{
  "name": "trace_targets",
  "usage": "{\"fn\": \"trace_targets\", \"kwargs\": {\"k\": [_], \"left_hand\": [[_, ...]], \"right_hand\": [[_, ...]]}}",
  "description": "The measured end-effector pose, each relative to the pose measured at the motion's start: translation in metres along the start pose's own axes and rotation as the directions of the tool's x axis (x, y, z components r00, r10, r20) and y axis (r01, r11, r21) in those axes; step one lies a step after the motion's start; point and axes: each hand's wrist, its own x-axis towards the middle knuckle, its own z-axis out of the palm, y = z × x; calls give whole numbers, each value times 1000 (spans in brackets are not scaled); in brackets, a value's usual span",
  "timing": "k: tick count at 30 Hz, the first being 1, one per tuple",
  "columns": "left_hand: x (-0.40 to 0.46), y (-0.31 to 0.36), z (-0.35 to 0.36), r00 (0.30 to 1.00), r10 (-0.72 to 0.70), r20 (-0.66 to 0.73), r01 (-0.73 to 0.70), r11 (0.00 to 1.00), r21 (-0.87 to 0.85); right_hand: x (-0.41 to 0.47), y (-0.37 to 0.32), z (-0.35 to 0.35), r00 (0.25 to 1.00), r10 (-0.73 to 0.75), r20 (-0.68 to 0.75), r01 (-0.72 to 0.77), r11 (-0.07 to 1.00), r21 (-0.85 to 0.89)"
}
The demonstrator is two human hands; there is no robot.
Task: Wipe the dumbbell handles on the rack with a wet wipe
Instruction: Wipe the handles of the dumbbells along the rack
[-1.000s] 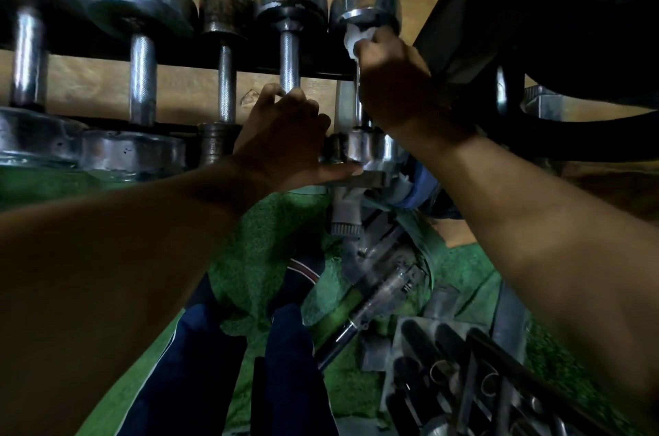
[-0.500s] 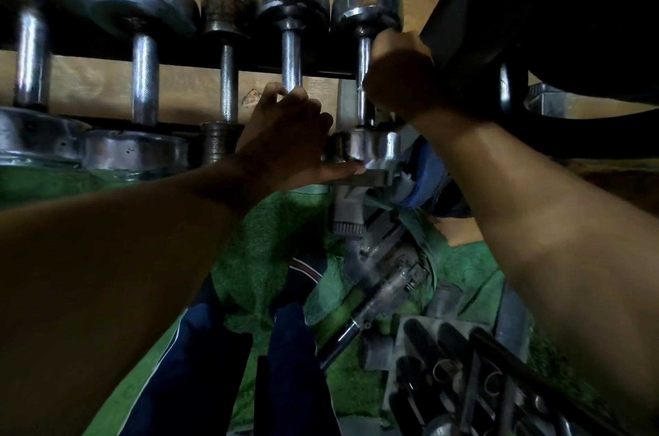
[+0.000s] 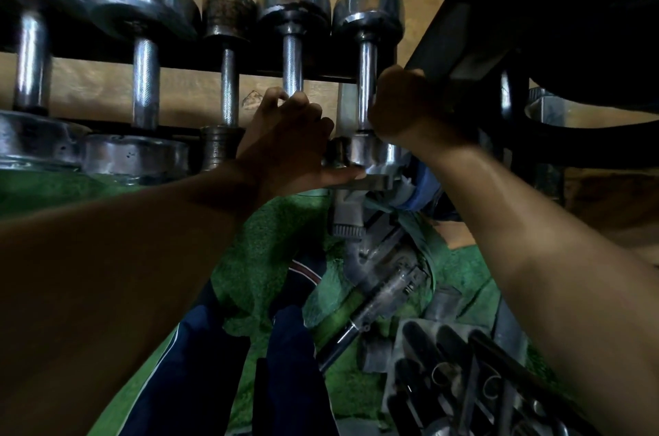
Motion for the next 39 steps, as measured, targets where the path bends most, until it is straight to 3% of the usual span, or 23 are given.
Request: {"fn": "trace_targets", "kwargs": {"k": [3,7,11,15,18,21,23,25,29,33,37,39], "left_hand": [[-1,0,-1,1000,-3,10,3,1000,-1],[-1,1,-2,1000,7,-3,-7,1000,-21],[0,0,-4,1000,-4,3,4,1000,-22],[-1,1,-5,1000,-4,1,4,1000,-2],[-1,1,-5,1000,-9,22,9,1000,1],[-1,0,-5,999,-13,36,13,1000,-8],[-2,0,-3,999,-19,44,20,1000,-14],[-3,0,-2,999,-22,38,23,1000,-9],[-1,0,-1,1000,-16,19,17,999,-28],[-2,0,0,1000,-14,9,14,1000,-19],[-2,0,0,1000,-12,6,13,1000,-23],[-2,0,0,1000,-11,-13,11,1000,-24]], "right_hand": [[-6,2,8,998,-68,-5,68,995,-68],[-3,-4,8,985,66,-159,-56,996,66],[-10,-10,10,950,126,-284,-109,991,75],[-24,-2,10,986,71,-150,-70,997,17],[-25,5,9,996,64,56,-67,996,50],[-17,-3,13,957,34,287,-61,994,87],[-11,-7,15,930,86,357,-122,989,80],[-4,-8,21,905,188,381,-283,935,212],[6,-11,28,913,280,298,-374,866,331],[-1,-10,40,918,395,14,-319,720,617],[-19,-15,41,910,321,-262,-100,784,613],[-25,-16,35,920,192,-341,-4,876,483]]}}
